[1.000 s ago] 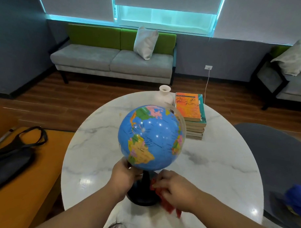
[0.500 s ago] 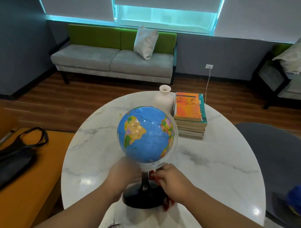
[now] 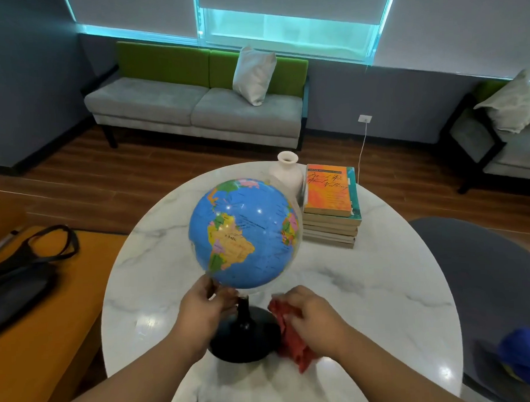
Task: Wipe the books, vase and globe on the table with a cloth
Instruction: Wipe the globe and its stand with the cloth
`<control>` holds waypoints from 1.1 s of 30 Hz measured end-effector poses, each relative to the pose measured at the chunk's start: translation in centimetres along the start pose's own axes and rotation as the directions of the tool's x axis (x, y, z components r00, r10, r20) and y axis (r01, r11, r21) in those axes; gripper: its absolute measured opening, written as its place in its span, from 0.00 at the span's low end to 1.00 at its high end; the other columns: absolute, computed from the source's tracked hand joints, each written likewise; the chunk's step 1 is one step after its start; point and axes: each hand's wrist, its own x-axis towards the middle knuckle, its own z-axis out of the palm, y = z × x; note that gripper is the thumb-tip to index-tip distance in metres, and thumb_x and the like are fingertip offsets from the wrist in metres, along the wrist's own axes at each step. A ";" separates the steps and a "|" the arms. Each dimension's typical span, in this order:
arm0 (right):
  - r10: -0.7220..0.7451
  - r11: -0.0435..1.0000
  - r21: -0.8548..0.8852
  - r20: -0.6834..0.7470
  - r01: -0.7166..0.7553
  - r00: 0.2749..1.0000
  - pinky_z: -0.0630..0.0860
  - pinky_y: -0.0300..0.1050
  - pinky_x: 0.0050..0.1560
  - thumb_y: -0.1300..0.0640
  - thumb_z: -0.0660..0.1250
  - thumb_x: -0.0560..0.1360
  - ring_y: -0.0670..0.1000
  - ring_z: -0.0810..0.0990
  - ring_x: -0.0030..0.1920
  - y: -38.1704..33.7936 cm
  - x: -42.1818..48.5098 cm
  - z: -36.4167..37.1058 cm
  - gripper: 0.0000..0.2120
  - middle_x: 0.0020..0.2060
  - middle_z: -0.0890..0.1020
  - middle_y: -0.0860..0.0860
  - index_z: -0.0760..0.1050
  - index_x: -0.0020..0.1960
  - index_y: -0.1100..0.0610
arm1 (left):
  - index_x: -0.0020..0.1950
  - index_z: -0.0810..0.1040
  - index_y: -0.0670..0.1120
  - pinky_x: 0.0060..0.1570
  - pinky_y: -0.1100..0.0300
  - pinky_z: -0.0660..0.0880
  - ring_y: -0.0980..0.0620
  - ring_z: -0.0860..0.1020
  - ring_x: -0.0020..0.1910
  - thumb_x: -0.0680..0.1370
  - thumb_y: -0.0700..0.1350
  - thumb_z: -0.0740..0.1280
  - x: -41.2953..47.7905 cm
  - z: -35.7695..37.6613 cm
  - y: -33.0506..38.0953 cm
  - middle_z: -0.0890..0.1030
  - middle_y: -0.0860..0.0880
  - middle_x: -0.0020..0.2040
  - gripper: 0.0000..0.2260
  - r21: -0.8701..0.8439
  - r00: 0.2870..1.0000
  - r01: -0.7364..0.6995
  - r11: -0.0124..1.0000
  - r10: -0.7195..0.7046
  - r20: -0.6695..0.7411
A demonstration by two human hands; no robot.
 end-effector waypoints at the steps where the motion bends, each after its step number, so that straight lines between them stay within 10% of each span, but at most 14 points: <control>1: 0.069 0.980 0.189 -0.054 -0.058 0.996 0.70 0.35 0.62 0.63 0.62 0.78 0.45 0.76 0.57 -0.9 0.0 -0.4 0.21 0.56 0.75 0.46 0.73 0.67 0.46 | 0.51 0.77 0.45 0.38 0.58 0.79 0.48 0.83 0.42 0.75 0.33 0.69 0.1 -0.1 -0.1 0.81 0.43 0.47 0.09 -0.012 1.000 -0.024 1.000 0.024 -0.020; 4: 0.235 0.791 0.589 -0.042 -0.166 0.971 0.77 0.33 0.45 0.64 0.64 0.77 0.44 0.82 0.45 -3.3 0.4 -1.5 0.16 0.47 0.83 0.46 0.76 0.58 0.46 | 0.49 0.78 0.46 0.40 0.61 0.79 0.49 0.82 0.46 0.73 0.31 0.70 0.1 -0.2 -0.2 0.83 0.48 0.46 0.12 0.037 0.997 -0.063 0.997 0.064 -0.044; 9: 0.350 0.681 0.655 0.101 -0.327 0.931 0.75 0.40 0.25 0.68 0.56 0.78 0.50 0.81 0.25 -5.0 0.0 -2.7 0.14 0.28 0.83 0.53 0.79 0.46 0.60 | 0.47 0.79 0.49 0.39 0.64 0.77 0.56 0.80 0.42 0.67 0.42 0.72 -0.2 -0.5 -0.4 0.84 0.56 0.40 0.10 0.030 0.999 -0.028 0.999 0.029 -0.043; 15: 0.352 0.770 0.548 0.066 -0.328 0.934 0.77 0.41 0.30 0.65 0.60 0.77 0.47 0.82 0.30 -4.7 0.4 -3.4 0.12 0.36 0.85 0.52 0.79 0.55 0.58 | 0.40 0.76 0.46 0.39 0.61 0.72 0.53 0.75 0.42 0.75 0.35 0.67 -1.2 -0.5 -1.7 0.80 0.53 0.39 0.08 0.249 0.996 -0.009 0.969 0.031 -0.086; 19: 0.378 0.736 0.570 0.104 -0.367 0.920 0.73 0.45 0.28 0.65 0.53 0.78 0.58 0.78 0.22 -4.5 -0.4 -4.5 0.14 0.28 0.81 0.64 0.77 0.45 0.62 | 0.40 0.74 0.57 0.37 0.73 0.72 0.69 0.77 0.40 0.78 0.41 0.65 -3.2 -1.7 -2.2 0.80 0.67 0.36 0.11 0.544 0.978 -0.202 0.815 0.142 0.151; 26: 0.481 0.712 0.537 0.097 -0.453 0.871 0.67 0.36 0.22 0.64 0.60 0.79 0.48 0.73 0.18 -3.4 -0.4 -5.0 0.13 0.20 0.77 0.49 0.75 0.37 0.55 | 0.37 0.81 0.45 0.29 0.65 0.76 0.59 0.81 0.31 0.63 0.35 0.71 -3.2 0.4 0.2 0.83 0.51 0.30 0.07 -0.155 0.983 -0.001 0.988 0.029 0.182; 33: 0.401 0.752 0.547 0.067 -0.369 0.914 0.69 0.38 0.21 0.65 0.55 0.77 0.54 0.77 0.19 -3.7 -2.3 -5.3 0.12 0.21 0.79 0.55 0.76 0.40 0.59 | 0.55 0.74 0.51 0.39 0.74 0.74 0.71 0.78 0.42 0.63 0.41 0.66 -2.1 0.3 2.2 0.77 0.61 0.49 0.21 0.223 0.871 -0.060 0.973 -0.058 0.489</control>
